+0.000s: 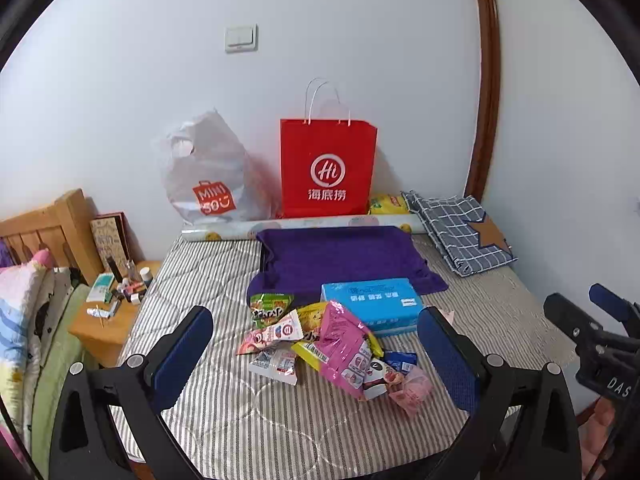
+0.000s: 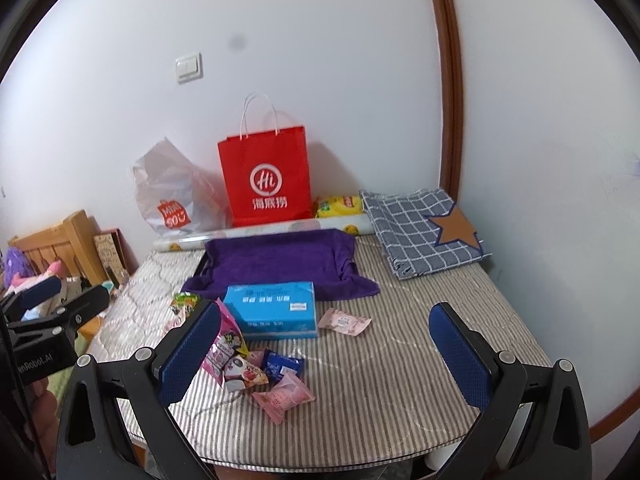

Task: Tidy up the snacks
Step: 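Grasp the pink wrapped cake with the right tool while the left tool grasps the white-red stick snack, then carry the pink cake and the stick snack with both tools over the purple towel, then open the right tool over the towel while the left tool releases the stick snack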

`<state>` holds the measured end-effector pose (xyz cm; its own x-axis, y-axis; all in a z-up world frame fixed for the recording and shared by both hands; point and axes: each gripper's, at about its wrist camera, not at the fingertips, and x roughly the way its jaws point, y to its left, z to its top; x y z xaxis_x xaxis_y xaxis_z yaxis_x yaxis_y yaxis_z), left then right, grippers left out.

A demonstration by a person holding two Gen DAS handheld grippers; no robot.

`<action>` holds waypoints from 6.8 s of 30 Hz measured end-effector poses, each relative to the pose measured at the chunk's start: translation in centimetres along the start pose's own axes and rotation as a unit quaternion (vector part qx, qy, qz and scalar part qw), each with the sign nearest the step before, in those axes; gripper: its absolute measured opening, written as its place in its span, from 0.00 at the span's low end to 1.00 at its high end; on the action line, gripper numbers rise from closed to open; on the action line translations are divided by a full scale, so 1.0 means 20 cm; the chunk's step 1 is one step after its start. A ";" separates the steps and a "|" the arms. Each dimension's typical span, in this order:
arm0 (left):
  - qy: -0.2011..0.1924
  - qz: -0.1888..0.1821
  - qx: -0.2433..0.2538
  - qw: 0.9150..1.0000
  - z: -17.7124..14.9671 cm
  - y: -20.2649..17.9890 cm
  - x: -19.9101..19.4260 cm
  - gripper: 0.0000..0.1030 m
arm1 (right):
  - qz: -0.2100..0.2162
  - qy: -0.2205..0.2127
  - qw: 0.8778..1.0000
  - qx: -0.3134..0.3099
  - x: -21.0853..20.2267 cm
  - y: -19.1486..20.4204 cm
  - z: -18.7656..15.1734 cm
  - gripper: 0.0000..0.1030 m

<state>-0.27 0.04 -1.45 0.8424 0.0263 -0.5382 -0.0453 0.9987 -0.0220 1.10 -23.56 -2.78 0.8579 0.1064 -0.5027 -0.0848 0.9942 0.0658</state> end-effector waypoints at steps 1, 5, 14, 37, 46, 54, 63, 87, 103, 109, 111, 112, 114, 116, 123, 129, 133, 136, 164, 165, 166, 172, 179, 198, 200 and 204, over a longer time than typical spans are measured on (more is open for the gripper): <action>0.003 0.001 -0.002 1.000 -0.01 0.01 0.02 0.99 | 0.001 0.002 1.000 0.000 0.02 0.00 -0.01 1.00; 0.019 0.008 -0.007 1.000 -0.05 0.04 0.11 0.99 | 0.006 0.027 1.000 -0.002 0.14 0.01 -0.08 1.00; 0.091 0.042 -0.022 0.995 -0.19 0.20 0.40 0.99 | 0.032 0.102 0.994 -0.011 0.48 0.04 -0.30 0.94; 0.140 0.003 -0.064 0.988 -0.36 0.37 0.81 0.99 | 0.102 0.182 0.973 -0.102 0.92 0.20 -0.68 0.73; 0.138 -0.003 -0.053 0.989 -0.36 0.36 0.87 0.99 | 0.114 0.176 0.973 -0.099 0.91 0.16 -0.64 0.33; 0.130 0.035 0.010 0.991 -0.32 0.36 0.91 0.99 | 0.090 0.170 0.979 -0.068 0.90 0.01 -0.57 0.33; 0.141 0.033 0.032 0.989 -0.33 0.37 1.03 0.68 | 0.061 0.174 0.982 -0.038 0.95 -0.10 -0.54 0.33; 0.103 -0.034 -0.015 0.994 -0.29 0.42 0.74 0.10 | 0.038 0.137 0.990 -0.017 0.77 -0.10 -0.49 0.33; 0.072 -0.085 -0.009 0.994 -0.23 0.24 0.50 0.10 | 0.038 0.087 0.995 -0.014 0.58 -0.09 -0.34 0.33; 0.068 -0.106 -0.004 0.992 -0.16 0.14 0.52 0.10 | 0.042 0.072 0.996 -0.012 0.59 -0.07 -0.23 0.33; 0.072 -0.114 -0.001 0.991 -0.13 0.11 0.54 0.10 | 0.044 0.070 0.996 -0.016 0.61 -0.06 -0.19 0.33; 0.073 -0.119 0.000 0.990 -0.12 0.09 0.56 0.10 | 0.046 0.069 0.996 -0.017 0.62 -0.05 -0.17 0.33; 0.074 -0.129 0.003 0.989 -0.09 0.06 0.59 0.10 | 0.049 0.065 0.996 -0.019 0.64 -0.05 -0.13 0.33; 0.074 -0.134 0.006 0.988 -0.06 0.02 0.62 0.10 | 0.053 0.061 0.996 -0.022 0.67 -0.04 -0.09 0.33; 0.081 -0.143 0.015 0.986 0.05 -0.05 0.74 0.10 | 0.061 0.057 0.996 -0.027 0.76 -0.02 0.03 0.33; 0.078 -0.132 0.019 0.988 0.15 -0.05 0.84 0.10 | 0.062 0.054 0.996 -0.032 0.88 -0.01 0.14 0.33; 0.081 -0.116 0.015 0.990 0.23 0.00 0.93 0.10 | 0.062 0.054 0.996 -0.035 0.98 0.01 0.22 0.33; 0.082 -0.105 0.011 0.991 0.29 0.04 1.00 0.10 | 0.063 0.052 0.996 -0.037 1.06 0.03 0.28 0.33; 0.117 -0.053 0.006 0.992 0.64 0.23 1.78 0.10 | 0.077 0.110 0.989 -0.059 1.97 0.09 0.66 0.33; 0.121 -0.055 0.002 0.991 0.64 0.24 1.81 0.10 | 0.077 0.112 0.989 -0.060 2.00 0.09 0.67 0.33; 0.125 -0.061 0.002 0.990 0.63 0.25 1.84 0.10 | 0.079 0.116 0.988 -0.064 2.04 0.10 0.66 0.33; 0.157 -0.037 0.038 0.986 0.54 0.23 1.98 0.10 | 0.072 0.162 0.980 -0.086 2.25 0.12 0.56 0.33; 0.185 -0.022 0.028 0.982 0.49 0.27 2.07 0.10 | 0.076 0.204 0.971 -0.095 2.36 0.12 0.47 0.33; 0.187 -0.042 0.055 0.980 0.49 0.18 2.05 0.25 | 0.086 0.174 0.975 -0.111 2.19 0.19 0.55 0.75; 0.182 -0.045 0.058 0.981 0.50 0.17 2.03 0.39 | 0.076 0.161 0.978 -0.106 2.12 0.19 0.60 0.79; 0.158 -0.055 0.070 0.983 0.53 0.15 1.93 0.52 | 0.073 0.141 0.984 -0.074 1.95 0.14 0.63 0.87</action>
<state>37.80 4.40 -13.39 0.6284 -0.0744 -0.7743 0.1288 0.9916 0.0093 40.72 -16.82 -11.38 0.6577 0.2264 -0.7185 -0.2873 0.9571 0.0385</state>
